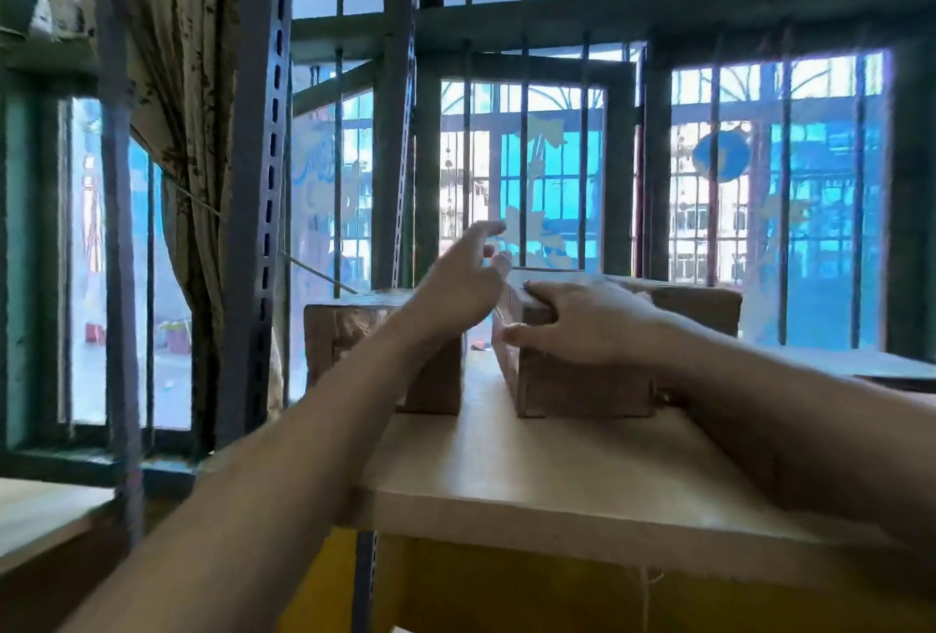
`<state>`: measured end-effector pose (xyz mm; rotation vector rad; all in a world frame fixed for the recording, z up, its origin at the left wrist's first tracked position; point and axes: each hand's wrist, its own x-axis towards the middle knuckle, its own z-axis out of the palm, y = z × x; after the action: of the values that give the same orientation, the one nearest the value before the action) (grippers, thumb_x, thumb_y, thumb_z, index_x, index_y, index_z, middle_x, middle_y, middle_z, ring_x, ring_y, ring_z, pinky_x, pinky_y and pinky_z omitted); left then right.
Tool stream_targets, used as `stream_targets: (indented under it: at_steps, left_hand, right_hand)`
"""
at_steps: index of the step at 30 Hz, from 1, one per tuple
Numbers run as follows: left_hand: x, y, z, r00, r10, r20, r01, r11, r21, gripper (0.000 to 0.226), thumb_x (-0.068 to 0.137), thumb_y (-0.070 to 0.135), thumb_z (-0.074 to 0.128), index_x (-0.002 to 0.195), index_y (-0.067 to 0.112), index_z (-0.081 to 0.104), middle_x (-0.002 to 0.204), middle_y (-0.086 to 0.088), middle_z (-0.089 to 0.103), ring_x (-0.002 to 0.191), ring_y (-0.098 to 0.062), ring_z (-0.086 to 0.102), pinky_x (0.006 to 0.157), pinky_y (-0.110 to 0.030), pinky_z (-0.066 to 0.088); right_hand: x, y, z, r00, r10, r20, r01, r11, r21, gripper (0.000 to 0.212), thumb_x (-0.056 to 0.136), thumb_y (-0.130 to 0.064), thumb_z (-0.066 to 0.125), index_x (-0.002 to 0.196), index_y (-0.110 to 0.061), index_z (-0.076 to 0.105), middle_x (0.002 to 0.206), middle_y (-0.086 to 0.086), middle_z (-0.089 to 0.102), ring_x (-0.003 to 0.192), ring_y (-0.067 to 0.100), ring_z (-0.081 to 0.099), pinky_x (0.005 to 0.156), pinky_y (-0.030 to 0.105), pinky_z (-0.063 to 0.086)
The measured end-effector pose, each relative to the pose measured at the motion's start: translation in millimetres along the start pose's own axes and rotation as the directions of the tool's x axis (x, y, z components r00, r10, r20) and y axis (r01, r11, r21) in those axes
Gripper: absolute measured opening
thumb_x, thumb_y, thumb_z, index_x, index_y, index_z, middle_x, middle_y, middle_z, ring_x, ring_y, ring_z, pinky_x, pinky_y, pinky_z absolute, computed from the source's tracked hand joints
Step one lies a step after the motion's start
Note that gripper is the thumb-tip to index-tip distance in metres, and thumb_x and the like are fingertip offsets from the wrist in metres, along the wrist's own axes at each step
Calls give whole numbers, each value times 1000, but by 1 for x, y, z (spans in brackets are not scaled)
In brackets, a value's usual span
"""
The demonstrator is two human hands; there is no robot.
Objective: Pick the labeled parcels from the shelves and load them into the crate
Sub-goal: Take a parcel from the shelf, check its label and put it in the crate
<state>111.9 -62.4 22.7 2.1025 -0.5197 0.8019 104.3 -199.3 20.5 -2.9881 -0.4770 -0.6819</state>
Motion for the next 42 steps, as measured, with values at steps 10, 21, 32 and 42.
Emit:
stream_targets:
  at_steps: [10,21,32,42]
  left_hand:
    - [5,2,17,994,-75,-74,82,992,95,58,97,35,38,147,22,12,156,-7,13,142,-26,19,111,-41,20]
    - [6,47,26,993,51,-111,-105,814,-572,53,91,39,51,139,33,28,127,9,50,94,6,62,70,-18,54]
    - [-7,17,34,994,-32,-102,-24,863,-505,92,74,22,75,144,31,17,102,9,61,84,-2,65,59,-16,54]
    - [-10,25,36,883,195,-427,-293,940,-176,68,83,6,65,140,20,32,138,-2,45,114,-7,47,80,-8,45]
  right_hand:
    - [-52,19,12,919,-34,-392,133,965,226,66,86,-61,36,141,-49,3,150,0,24,138,28,23,107,56,28]
    - [-65,69,-9,886,8,-464,404,475,781,70,92,0,45,146,-33,16,123,-30,38,104,-15,52,86,14,51]
    - [-43,84,-19,958,0,-287,277,272,922,54,91,-30,52,140,-35,32,134,-9,44,114,0,51,96,28,48]
    - [-1,72,-29,953,29,-300,278,300,913,43,97,-24,43,139,-24,34,116,-3,57,101,17,60,68,26,58]
